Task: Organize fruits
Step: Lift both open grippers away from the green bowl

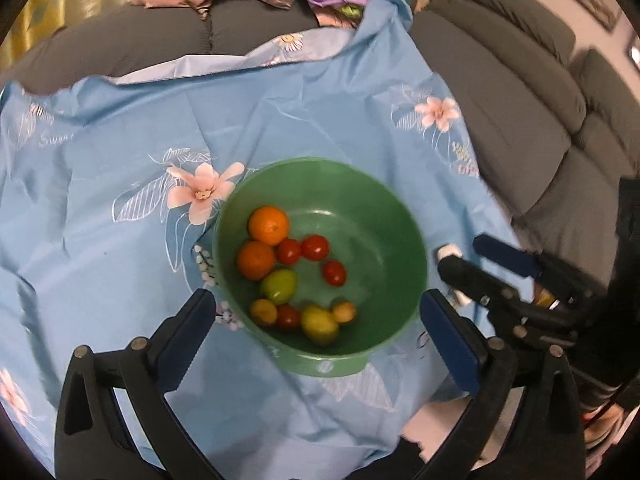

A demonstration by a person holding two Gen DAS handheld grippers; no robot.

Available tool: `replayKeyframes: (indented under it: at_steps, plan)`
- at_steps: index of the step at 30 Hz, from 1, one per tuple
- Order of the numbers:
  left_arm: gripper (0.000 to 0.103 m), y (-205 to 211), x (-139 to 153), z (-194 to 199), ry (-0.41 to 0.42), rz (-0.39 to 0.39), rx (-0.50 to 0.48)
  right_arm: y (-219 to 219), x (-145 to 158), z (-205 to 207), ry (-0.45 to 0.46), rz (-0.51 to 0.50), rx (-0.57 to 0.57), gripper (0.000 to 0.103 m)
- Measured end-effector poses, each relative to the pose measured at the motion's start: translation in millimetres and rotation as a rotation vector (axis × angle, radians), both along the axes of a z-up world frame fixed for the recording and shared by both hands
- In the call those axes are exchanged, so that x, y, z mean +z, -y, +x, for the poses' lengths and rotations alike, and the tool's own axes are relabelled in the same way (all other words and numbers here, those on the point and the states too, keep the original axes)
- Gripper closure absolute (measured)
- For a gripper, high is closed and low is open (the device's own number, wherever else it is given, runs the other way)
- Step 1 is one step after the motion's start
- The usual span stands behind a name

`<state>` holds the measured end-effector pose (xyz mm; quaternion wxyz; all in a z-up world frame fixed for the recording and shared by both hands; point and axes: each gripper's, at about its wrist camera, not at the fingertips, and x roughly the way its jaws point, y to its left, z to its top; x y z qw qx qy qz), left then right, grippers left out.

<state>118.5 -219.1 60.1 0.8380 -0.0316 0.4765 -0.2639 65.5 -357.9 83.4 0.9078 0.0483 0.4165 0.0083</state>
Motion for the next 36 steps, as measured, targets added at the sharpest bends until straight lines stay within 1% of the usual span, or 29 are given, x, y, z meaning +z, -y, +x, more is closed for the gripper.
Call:
replayKeyframes:
  at_steps: [2, 3, 4, 6, 9, 10, 12, 13, 15, 17, 20, 22, 26, 36]
  plan:
    - [0.001, -6, 3, -3, -0.008, -0.081, 0.026, 0, 2, -1, 0.002, -0.020, -0.001, 0.050]
    - [0.001, -8, 5, -3, -0.019, -0.105, 0.021, 0, 3, -2, 0.003, -0.025, 0.002, 0.050]
    - [0.001, -9, 6, -4, -0.025, -0.122, 0.015, 1, 3, -3, 0.004, -0.027, 0.003, 0.050]
    - [0.001, -10, 11, -4, -0.022, -0.115, 0.018, 1, 5, -5, 0.007, -0.031, 0.004, 0.050]
    - [0.001, -7, 17, -6, -0.018, -0.041, 0.018, 1, 6, -5, 0.010, -0.038, 0.006, 0.050]
    - [0.001, -8, 19, -5, -0.011, -0.028, 0.024, 1, 7, -5, 0.011, -0.039, 0.007, 0.050]
    - [0.001, -9, 22, -2, 0.014, 0.017, 0.058, 1, 8, -4, 0.011, -0.040, 0.010, 0.050]
    - [0.001, -8, 24, 0, 0.029, 0.053, 0.069, 2, 10, -4, 0.013, -0.038, 0.010, 0.050]
    - [0.001, -3, 27, 1, 0.078, 0.169, 0.088, 3, 14, -4, 0.015, -0.026, 0.016, 0.050]
    - [0.001, 4, 29, 0, 0.122, 0.267, 0.080, 6, 18, -3, 0.014, -0.010, 0.019, 0.050]
    - [0.001, 12, 31, 0, 0.146, 0.332, 0.056, 9, 25, -2, 0.015, -0.010, 0.014, 0.050]
    - [0.001, 15, 30, 1, 0.150, 0.344, 0.044, 9, 28, -2, 0.013, -0.008, 0.020, 0.050]
    - [0.001, 22, 27, 7, 0.129, 0.360, 0.028, 8, 29, 0, -0.003, -0.002, 0.033, 0.050]
    - [0.001, 31, 23, 9, 0.089, 0.340, 0.026, 10, 31, 2, -0.004, -0.003, 0.040, 0.050]
